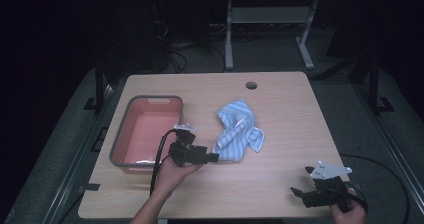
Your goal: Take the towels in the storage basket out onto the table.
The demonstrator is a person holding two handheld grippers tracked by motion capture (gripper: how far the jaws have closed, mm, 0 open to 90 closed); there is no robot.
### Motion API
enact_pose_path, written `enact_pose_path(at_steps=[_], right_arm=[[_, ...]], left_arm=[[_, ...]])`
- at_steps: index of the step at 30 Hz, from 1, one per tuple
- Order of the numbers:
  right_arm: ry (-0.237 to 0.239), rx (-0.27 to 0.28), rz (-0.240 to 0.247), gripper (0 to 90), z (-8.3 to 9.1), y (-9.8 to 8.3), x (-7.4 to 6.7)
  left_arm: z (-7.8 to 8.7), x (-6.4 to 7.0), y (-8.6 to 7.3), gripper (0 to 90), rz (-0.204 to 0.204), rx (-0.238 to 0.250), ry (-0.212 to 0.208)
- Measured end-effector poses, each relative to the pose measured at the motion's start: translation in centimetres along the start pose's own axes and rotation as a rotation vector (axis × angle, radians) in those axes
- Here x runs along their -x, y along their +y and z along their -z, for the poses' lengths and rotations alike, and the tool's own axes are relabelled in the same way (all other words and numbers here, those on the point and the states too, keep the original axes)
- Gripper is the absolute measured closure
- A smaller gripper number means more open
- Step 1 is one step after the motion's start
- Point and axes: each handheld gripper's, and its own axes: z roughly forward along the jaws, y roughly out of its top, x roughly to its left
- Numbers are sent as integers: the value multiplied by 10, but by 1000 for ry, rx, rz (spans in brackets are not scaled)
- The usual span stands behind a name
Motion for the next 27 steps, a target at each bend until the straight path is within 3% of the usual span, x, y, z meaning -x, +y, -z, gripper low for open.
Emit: enact_pose_path(at_steps=[27], right_arm=[[0, -6, 6, 138, -1, 1, -3]], left_arm=[[-2, 9, -29, 302, -30, -2, -6]])
